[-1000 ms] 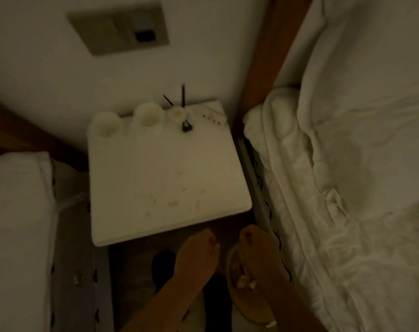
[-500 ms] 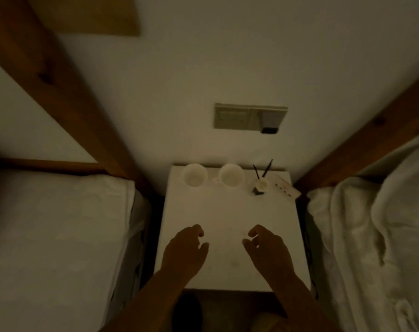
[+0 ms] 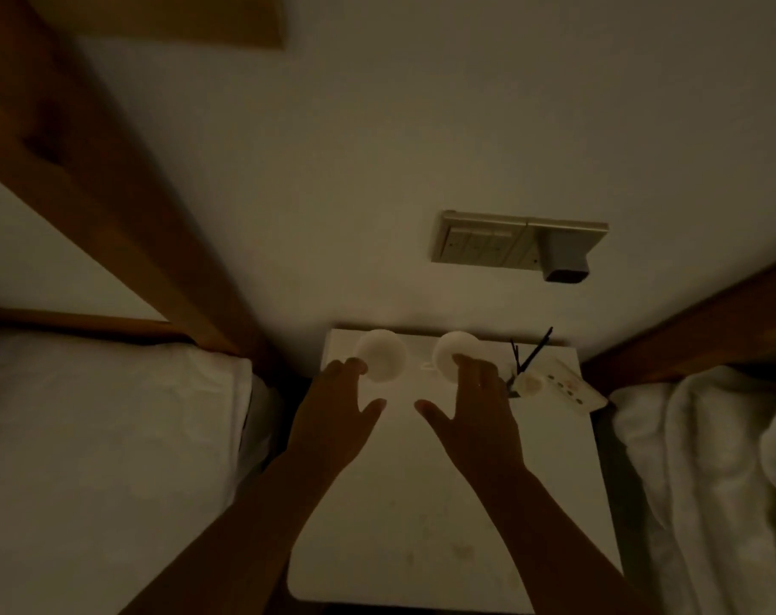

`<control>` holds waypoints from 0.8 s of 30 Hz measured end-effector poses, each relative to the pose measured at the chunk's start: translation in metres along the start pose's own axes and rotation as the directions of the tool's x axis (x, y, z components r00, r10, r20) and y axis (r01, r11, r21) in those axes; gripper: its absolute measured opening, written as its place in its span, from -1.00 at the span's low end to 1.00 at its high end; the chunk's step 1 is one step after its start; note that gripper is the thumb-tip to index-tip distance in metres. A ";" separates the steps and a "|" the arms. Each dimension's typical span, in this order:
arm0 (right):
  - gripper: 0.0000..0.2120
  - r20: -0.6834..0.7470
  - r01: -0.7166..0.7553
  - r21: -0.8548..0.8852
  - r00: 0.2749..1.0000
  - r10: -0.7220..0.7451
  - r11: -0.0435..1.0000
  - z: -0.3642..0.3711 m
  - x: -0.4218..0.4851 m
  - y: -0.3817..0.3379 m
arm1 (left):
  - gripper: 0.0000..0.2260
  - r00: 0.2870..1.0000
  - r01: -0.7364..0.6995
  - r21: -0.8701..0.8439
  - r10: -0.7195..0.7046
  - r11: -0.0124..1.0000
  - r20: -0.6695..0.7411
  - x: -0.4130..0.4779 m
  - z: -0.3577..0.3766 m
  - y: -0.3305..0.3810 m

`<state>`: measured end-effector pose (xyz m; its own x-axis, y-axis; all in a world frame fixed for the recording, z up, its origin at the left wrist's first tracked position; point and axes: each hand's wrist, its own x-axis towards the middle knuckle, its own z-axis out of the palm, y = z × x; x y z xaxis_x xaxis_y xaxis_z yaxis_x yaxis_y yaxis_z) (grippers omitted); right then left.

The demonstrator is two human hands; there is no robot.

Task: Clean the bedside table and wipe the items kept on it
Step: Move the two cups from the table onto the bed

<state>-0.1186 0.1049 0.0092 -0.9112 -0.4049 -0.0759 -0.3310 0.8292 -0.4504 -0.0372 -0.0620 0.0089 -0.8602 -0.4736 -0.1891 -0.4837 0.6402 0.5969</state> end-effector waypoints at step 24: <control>0.00 -0.004 0.078 -0.040 0.997 -0.078 0.996 0.054 0.075 0.040 | -0.15 0.995 0.097 0.067 -0.095 0.993 -0.038 0.069 0.062 -0.014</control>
<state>-0.1870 0.0872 -0.0630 -0.8836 -0.4668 -0.0368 -0.4105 0.8100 -0.4187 -0.0996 -0.0663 -0.0613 -0.8037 -0.5548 -0.2150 -0.5748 0.6304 0.5218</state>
